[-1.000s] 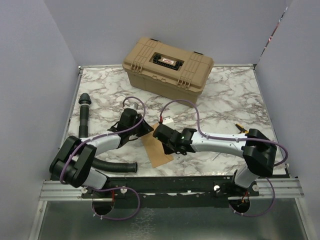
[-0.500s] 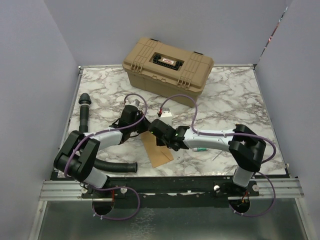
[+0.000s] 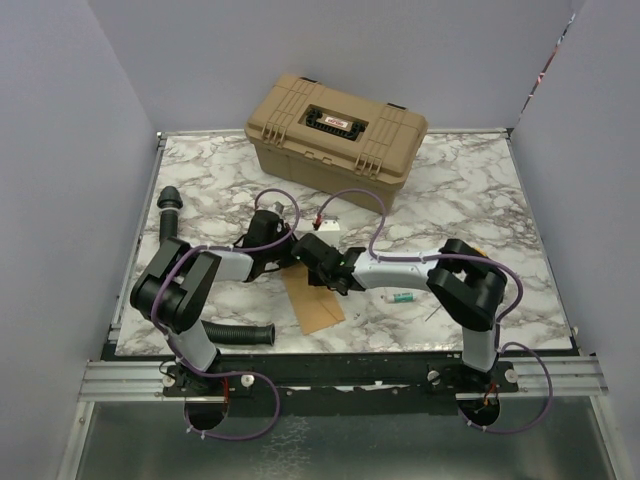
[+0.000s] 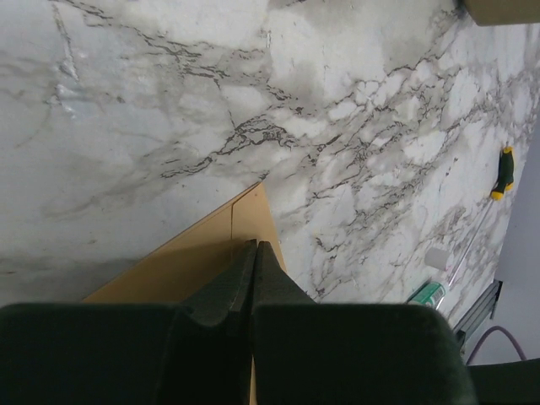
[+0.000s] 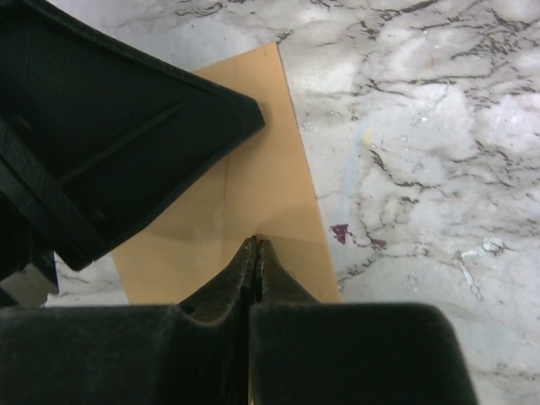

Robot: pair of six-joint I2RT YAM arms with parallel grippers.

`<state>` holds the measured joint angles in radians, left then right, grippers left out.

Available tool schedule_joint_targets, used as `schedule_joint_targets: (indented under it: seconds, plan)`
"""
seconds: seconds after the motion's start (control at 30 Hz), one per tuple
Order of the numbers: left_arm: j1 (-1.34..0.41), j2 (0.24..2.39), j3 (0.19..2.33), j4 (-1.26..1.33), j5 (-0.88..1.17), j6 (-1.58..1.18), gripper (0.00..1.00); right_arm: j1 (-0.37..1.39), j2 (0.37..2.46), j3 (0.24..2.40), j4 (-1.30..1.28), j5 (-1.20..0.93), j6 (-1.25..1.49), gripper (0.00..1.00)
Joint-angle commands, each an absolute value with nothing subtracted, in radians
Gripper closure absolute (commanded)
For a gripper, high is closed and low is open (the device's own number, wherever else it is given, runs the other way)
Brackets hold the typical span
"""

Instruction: Place the letter into the envelope and seal it

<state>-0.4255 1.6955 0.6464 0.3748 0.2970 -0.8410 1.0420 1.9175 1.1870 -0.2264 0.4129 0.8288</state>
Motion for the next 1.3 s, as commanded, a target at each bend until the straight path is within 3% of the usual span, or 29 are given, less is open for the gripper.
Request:
schedule_joint_targets:
  seconds: [0.0,0.47,0.67,1.27]
  plan:
    - [-0.408,1.734,0.61,0.407,0.302,-0.878,1.0,1.04,1.965,1.244,-0.218,0.448,0.775,1.0]
    - [-0.381,1.755,0.511,0.477,0.303,-0.944,1.0,1.037,2.018,1.232,-0.167,0.313,0.659,0.86]
    - [-0.368,1.755,0.51,0.477,0.304,-0.944,1.0,1.044,1.998,1.134,-0.118,0.21,0.599,0.74]
    - [-0.318,1.772,0.512,0.462,0.313,-0.917,1.0,1.15,2.041,1.147,-0.242,0.266,0.524,0.74]
